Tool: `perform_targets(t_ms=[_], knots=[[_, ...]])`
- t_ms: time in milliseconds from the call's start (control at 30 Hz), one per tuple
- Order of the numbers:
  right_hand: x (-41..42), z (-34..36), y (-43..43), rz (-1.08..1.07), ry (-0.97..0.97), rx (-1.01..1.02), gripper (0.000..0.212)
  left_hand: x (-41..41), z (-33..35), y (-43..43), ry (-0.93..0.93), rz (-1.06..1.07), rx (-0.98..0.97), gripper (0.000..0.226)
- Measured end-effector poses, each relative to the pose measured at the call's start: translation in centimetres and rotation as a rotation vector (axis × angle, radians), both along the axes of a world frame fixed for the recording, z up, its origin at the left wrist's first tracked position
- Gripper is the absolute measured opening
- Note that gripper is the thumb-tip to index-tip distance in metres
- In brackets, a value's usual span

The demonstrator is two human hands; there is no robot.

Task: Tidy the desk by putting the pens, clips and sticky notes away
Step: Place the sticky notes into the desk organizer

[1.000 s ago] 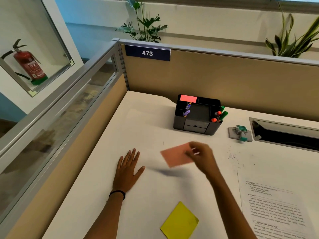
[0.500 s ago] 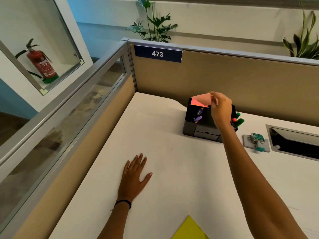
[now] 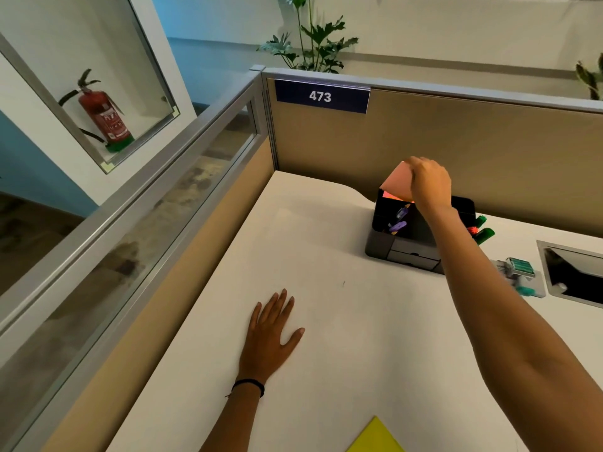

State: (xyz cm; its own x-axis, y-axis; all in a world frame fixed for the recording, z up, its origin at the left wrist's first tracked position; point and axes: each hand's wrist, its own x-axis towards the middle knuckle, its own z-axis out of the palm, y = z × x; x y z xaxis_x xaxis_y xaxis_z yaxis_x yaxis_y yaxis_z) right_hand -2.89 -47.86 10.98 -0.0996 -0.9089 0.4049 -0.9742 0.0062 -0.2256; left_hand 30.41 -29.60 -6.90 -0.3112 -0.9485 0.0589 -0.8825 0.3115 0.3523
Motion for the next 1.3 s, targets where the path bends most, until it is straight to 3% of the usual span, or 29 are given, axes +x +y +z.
perform_targets(t_ms=[367, 567, 900, 1167, 1300], knots=[[-0.3, -1.3, -0.2, -0.006, 0.016, 0.141, 0.046, 0.1, 0.0, 0.0, 0.006, -0.002, -0.002, 0.067], [-0.4, -1.0, 1.3, 0.009, -0.014, 0.091, 0.051, 0.1, 0.1, 0.1, 0.009, -0.002, 0.003, 0.067], [0.6, -1.7, 10.6, -0.045, -0.293, -0.063, 0.04, -0.1, 0.7, 0.5, 0.035, -0.025, 0.009, 0.073], [2.1, -7.0, 22.5, 0.022, -0.524, 0.126, 0.033, -0.7, 0.9, 3.5, 0.033, -0.04, 0.054, 0.076], [2.7, -9.0, 27.5, 0.162, -0.557, 0.373, 0.031, -1.0, 1.2, 5.3, 0.049, -0.048, 0.059, 0.08]])
